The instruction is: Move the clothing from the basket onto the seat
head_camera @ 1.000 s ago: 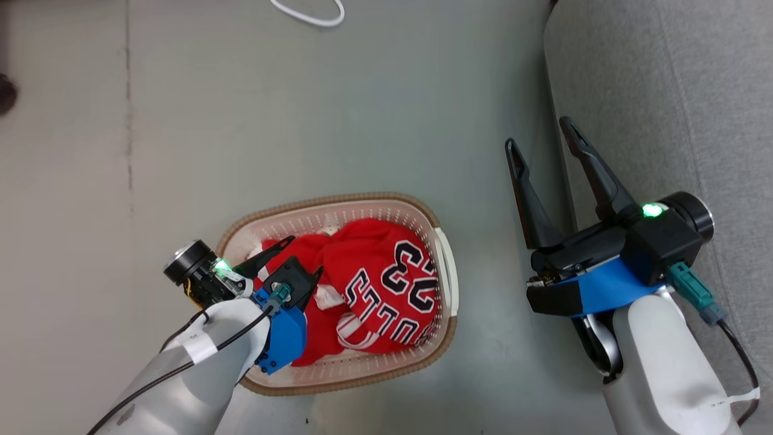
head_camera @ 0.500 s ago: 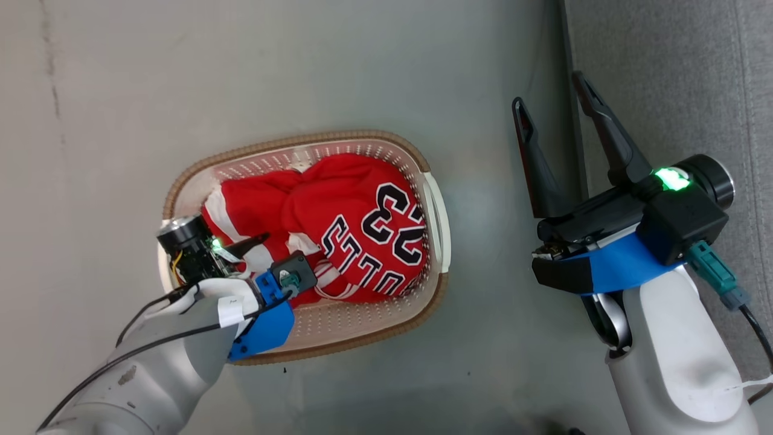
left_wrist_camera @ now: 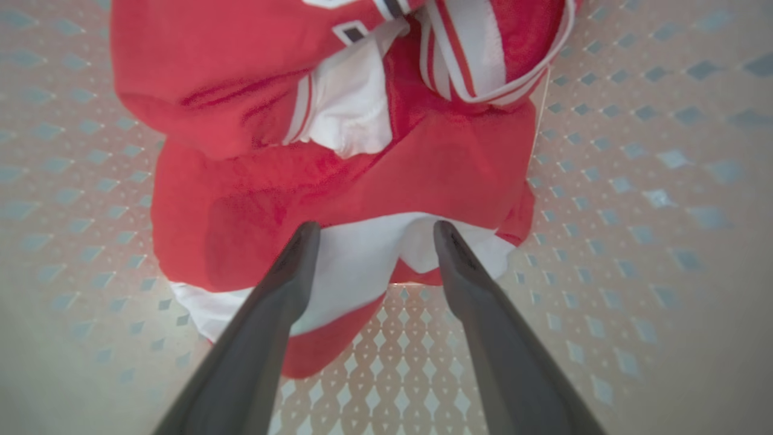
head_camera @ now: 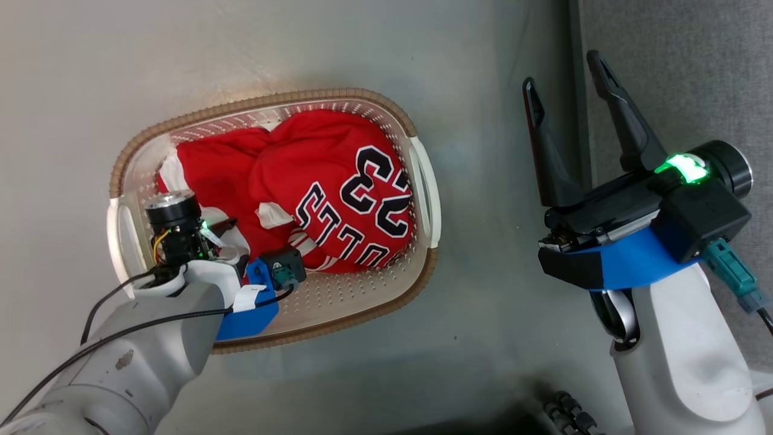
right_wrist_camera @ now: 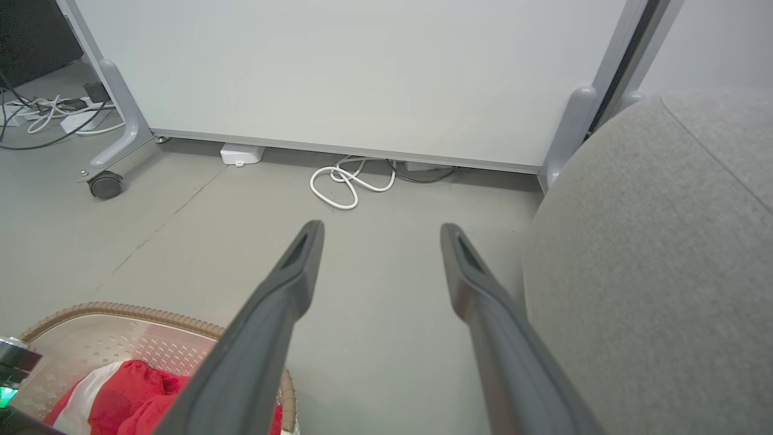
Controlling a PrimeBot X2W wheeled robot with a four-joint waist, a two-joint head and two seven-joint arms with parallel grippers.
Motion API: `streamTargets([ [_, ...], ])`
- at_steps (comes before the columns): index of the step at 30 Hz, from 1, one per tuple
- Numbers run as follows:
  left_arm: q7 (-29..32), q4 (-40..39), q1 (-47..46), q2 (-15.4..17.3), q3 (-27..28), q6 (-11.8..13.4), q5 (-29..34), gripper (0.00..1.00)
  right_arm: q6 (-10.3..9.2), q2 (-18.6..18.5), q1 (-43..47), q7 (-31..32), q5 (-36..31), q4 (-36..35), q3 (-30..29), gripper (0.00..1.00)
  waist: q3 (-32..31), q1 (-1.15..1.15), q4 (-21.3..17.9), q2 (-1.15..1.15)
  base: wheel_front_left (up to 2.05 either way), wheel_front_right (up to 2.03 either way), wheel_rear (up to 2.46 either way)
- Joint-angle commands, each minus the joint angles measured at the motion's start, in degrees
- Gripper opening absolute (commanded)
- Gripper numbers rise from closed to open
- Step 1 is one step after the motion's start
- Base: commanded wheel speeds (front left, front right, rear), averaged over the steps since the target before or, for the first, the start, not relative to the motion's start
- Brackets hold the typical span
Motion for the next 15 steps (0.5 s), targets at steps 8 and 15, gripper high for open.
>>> streamTargets([
  [8,-0.4,0.7,-4.2,-0.1,-0.1,0.0,3.6,1.00,0.03,0.1,0.6,-0.2,-0.9,-1.7,-0.4,1.00,4.1,0.00,0.0,0.00,0.00,0.00,0.00],
  [15,0.6,0.9,-5.1,0.3,-0.2,0.0,2.6,1.00,0.03,-0.1,1.1,-0.2,-1.3,-2.8,-0.7,1.00,6.9,0.00,-0.4,0.00,0.00,0.00,0.00],
])
